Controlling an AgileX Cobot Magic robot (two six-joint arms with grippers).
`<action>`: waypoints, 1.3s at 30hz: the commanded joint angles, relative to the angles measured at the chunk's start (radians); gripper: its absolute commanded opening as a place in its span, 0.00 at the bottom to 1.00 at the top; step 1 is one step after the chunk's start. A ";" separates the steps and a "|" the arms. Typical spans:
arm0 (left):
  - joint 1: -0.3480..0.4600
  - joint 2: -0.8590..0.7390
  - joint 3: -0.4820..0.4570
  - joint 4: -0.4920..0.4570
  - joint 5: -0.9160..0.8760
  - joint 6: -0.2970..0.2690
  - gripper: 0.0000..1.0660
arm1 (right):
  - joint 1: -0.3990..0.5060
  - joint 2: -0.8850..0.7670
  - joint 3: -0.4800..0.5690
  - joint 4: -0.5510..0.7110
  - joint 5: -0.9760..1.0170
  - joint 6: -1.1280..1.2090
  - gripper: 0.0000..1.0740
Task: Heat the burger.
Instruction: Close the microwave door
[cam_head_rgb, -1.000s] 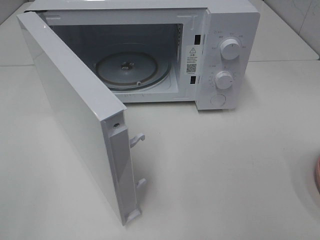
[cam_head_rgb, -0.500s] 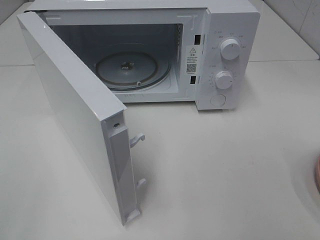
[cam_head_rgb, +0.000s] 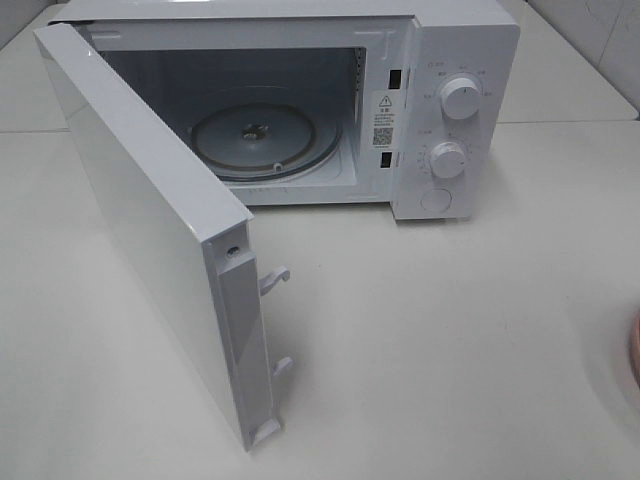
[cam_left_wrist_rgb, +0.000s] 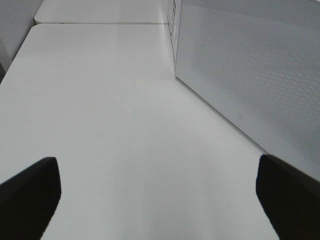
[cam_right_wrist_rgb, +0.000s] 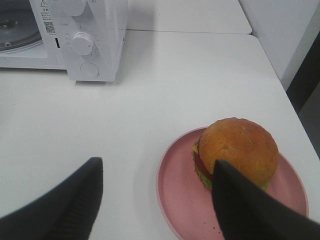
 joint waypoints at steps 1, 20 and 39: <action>0.001 -0.013 0.001 -0.003 0.000 -0.008 0.92 | -0.005 -0.035 0.003 0.001 -0.011 -0.012 0.53; 0.001 0.021 -0.024 -0.002 -0.228 -0.009 0.88 | -0.005 -0.035 0.003 0.001 -0.011 -0.012 0.53; 0.001 0.465 0.014 -0.033 -0.790 -0.001 0.00 | -0.005 -0.035 0.003 0.001 -0.011 -0.012 0.53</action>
